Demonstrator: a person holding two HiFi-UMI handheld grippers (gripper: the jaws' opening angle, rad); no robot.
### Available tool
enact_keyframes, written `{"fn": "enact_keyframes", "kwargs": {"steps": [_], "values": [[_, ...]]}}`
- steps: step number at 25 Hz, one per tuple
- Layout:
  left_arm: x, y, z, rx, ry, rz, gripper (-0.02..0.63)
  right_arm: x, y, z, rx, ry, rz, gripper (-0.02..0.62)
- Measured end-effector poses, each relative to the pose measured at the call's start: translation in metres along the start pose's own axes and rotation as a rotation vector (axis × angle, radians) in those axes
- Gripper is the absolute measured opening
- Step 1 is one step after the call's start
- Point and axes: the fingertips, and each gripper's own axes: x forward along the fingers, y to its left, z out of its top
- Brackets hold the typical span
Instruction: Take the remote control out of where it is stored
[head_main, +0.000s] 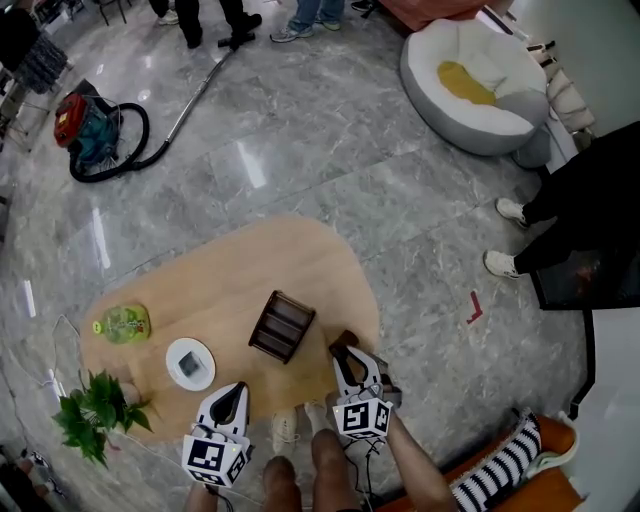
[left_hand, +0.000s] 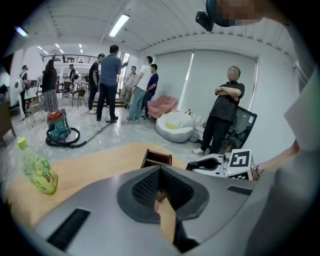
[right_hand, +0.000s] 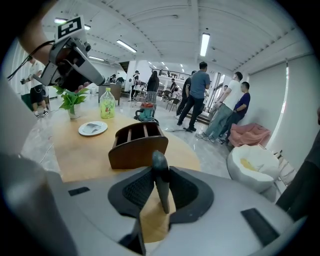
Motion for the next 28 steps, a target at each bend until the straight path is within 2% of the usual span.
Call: {"fn": "enact_keyframes", "kwargs": {"steps": [12,19,25,28], "values": [[-0.005,0.000,-0.013,0.000,0.019,0.002,0.006,0.001,0.035,-0.007,-0.065,-0.027,0.031,0.109],[-0.011,0.007,-0.029,-0.008,0.033,0.010,0.006,0.005,0.055,-0.015,-0.108,-0.030,0.010,0.127],[-0.013,0.009,-0.046,-0.018,0.039,0.013,0.006,0.011,0.072,-0.025,-0.202,-0.042,-0.023,0.138],[-0.017,0.011,-0.057,-0.022,0.047,0.016,0.006,0.012,0.077,-0.029,-0.205,-0.048,-0.041,0.144]]}}
